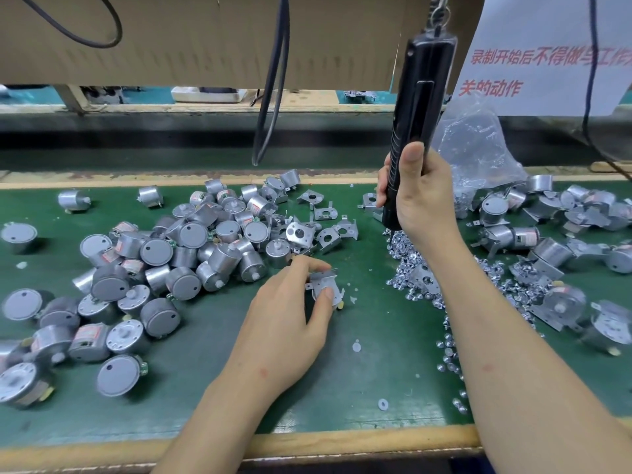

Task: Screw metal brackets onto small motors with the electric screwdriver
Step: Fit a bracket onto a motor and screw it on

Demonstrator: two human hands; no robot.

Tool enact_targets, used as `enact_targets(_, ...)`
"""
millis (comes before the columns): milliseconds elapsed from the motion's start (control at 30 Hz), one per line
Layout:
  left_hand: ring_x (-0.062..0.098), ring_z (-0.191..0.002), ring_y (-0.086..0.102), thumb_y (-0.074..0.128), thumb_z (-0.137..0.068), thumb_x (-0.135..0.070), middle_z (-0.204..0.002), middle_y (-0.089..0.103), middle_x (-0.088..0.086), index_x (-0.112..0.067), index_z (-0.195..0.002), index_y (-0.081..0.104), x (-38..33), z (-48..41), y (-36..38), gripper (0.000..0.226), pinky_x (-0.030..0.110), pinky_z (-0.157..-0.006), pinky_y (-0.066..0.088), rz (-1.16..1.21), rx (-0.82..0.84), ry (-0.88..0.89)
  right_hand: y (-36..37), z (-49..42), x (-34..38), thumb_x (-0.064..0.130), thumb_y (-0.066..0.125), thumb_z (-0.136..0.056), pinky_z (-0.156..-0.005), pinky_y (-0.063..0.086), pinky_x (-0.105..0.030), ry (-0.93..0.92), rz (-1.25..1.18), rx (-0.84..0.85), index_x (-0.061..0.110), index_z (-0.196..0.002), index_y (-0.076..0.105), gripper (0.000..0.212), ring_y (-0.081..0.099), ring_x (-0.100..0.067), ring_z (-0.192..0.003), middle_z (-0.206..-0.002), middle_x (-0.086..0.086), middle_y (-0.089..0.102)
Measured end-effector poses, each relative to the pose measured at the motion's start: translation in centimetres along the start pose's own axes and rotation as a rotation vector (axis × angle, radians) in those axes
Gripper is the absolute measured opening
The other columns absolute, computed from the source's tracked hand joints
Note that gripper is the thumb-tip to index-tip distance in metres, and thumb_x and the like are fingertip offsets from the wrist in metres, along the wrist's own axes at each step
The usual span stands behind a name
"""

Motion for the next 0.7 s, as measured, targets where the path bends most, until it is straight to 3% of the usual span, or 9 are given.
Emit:
enact_targets(167, -0.003, -0.089, 0.053, 0.054, -0.094, -0.039, -0.101, 0.058, -0.029, -0.044, -0.112, 0.047, -0.1, 0.0, 0.1, 0.02, 0.016, -0.075, 0.039, 0.004, 0.004, 0.004, 0.1, 0.1, 0.1, 0.095, 0.05, -0.062, -0.056, 0.052, -0.034, 0.0, -0.001, 0.003, 0.009, -0.085, 0.051, 0.089, 0.055, -0.017, -0.051, -0.062, 0.003, 0.056)
enact_targets(300, -0.002, -0.096, 0.051, 0.064, -0.086, -0.047, -0.107, 0.055, -0.027, -0.044, -0.113, 0.043, -0.5, 0.2, 0.2, 0.035, 0.024, -0.084, 0.044, -0.039, 0.01, 0.027, 0.6, 0.3, 0.4, 0.095, 0.05, -0.062, -0.056, 0.051, -0.033, -0.005, -0.036, 0.016, 0.01, -0.083, 0.051, 0.088, 0.054, -0.017, -0.05, -0.06, 0.004, 0.056)
enact_targets(433, 0.001, -0.098, 0.053, 0.068, -0.084, -0.041, -0.109, 0.056, -0.025, -0.044, -0.114, 0.042, -0.4, 0.1, 0.2, 0.039, 0.03, -0.086, 0.048, -0.053, 0.011, 0.031, 2.0, 0.7, 0.7, 0.095, 0.048, -0.065, -0.056, 0.049, -0.035, -0.016, -0.065, 0.055, 0.009, -0.084, 0.051, 0.088, 0.053, -0.019, -0.049, -0.06, 0.002, 0.055)
enact_targets(700, 0.001, -0.096, 0.054, 0.067, -0.086, -0.037, -0.107, 0.056, -0.027, -0.046, -0.112, 0.042, -0.3, 0.1, 0.3, 0.037, 0.03, -0.084, 0.049, -0.048, 0.005, 0.03, 3.7, 1.4, 0.5, 0.093, 0.048, -0.067, -0.053, 0.049, -0.032, -0.008, -0.076, 0.114, 0.006, -0.082, 0.05, 0.089, 0.054, -0.019, -0.049, -0.06, 0.0, 0.054)
Point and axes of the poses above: each hand's wrist, its own z-axis away from the middle knuckle, its own y-axis out of the palm, x = y × z, the point moved 10 cm from there along -z, towards the middle knuckle
